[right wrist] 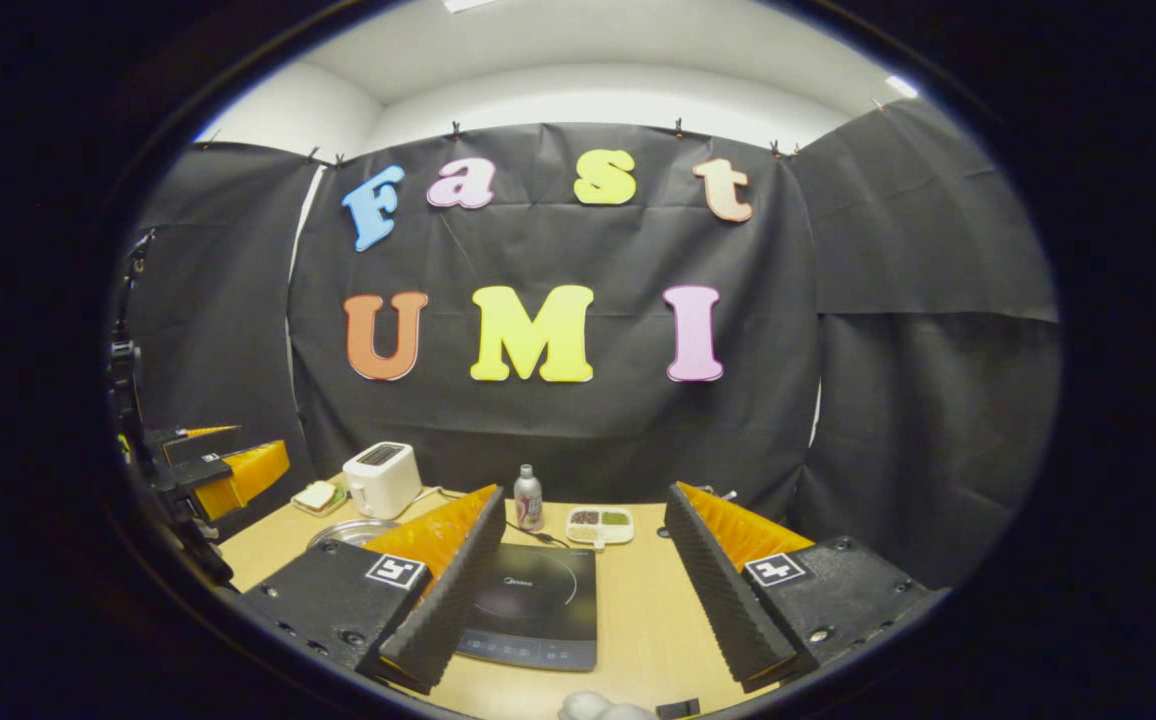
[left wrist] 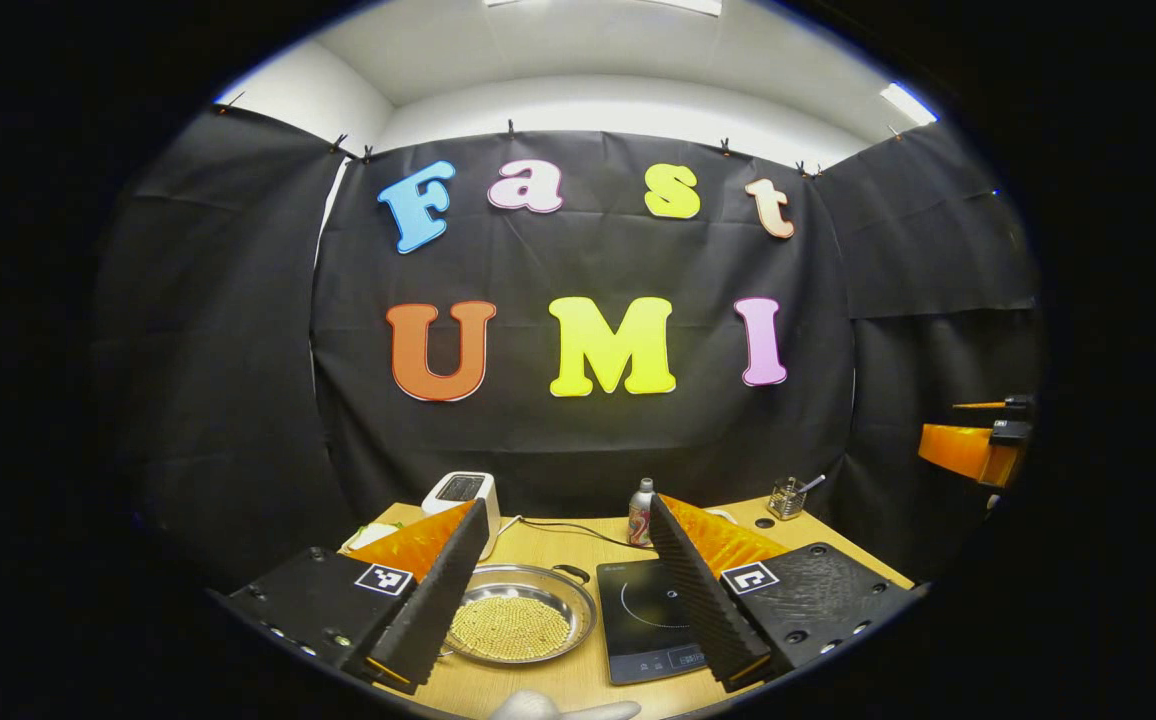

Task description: First push the handle of the pot to place it horizontally, then grasp the pot with both hands and set it on the induction cooktop.

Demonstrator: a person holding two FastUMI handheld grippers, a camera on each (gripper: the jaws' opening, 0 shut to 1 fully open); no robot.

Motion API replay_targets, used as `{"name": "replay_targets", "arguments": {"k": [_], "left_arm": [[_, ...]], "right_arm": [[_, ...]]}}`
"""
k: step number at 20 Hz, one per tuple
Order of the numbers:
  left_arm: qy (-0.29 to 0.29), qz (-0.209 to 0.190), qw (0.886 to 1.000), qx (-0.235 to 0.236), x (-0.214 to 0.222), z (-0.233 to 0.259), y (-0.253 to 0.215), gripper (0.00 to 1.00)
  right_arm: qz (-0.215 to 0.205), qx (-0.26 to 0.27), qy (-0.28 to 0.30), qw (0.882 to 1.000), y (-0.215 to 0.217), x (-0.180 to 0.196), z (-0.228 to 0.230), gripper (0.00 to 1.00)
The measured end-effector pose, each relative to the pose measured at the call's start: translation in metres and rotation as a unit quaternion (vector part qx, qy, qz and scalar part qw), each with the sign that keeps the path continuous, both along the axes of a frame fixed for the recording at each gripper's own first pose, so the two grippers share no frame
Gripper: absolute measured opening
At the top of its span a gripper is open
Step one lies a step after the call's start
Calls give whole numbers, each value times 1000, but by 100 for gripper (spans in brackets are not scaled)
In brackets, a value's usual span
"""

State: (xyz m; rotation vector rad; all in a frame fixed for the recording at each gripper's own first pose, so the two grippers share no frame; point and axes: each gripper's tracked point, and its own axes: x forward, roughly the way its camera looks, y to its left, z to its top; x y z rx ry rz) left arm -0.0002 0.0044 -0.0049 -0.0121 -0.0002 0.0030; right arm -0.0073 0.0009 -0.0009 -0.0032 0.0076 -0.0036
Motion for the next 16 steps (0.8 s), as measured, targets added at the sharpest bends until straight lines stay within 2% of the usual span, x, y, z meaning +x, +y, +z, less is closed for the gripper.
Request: {"name": "replay_targets", "arguments": {"k": [1, 4, 6, 7, 8, 9, 10, 12, 13, 15, 16], "left_arm": [[1, 1, 1000, 0, 0, -2, 2, 96], [7, 6, 1000, 0, 1, -6, 6, 96], [17, 8, 1000, -3, 1, -11, 8, 93], [19, 5, 1000, -7, 0, -13, 8, 74], [21, 3, 1000, -13, -1, -14, 9, 80], [19, -2, 1000, -20, -2, -12, 9, 60], [12, 7, 1000, -24, 1, -11, 14, 72], [2, 42, 999, -23, 1, -5, 35, 18], [7, 34, 999, -30, 5, -6, 38, 5], [36, 20, 998, -46, 6, -22, 34, 6], [47, 11, 997, -57, 5, -30, 31, 1]], "right_arm": [[1, -1, 1, 1000, 1, -1, -1, 96], [2, -3, 3, 1000, 3, -2, -4, 96], [4, -5, 4, 1000, 4, -4, -4, 97], [5, -5, 3, 1000, 4, -5, -5, 96], [5, -6, 3, 1000, 5, -5, -4, 96], [5, -8, 2, 1000, 4, -6, -4, 96], [6, -9, 2, 1000, 4, -7, -4, 96], [8, -11, 7, 1000, 5, -8, -5, 96], [9, -11, 8, 1000, 5, -10, -6, 96], [9, -12, 7, 1000, 6, -11, -6, 97], [9, -15, 10, 1000, 6, -12, -7, 96]]}}
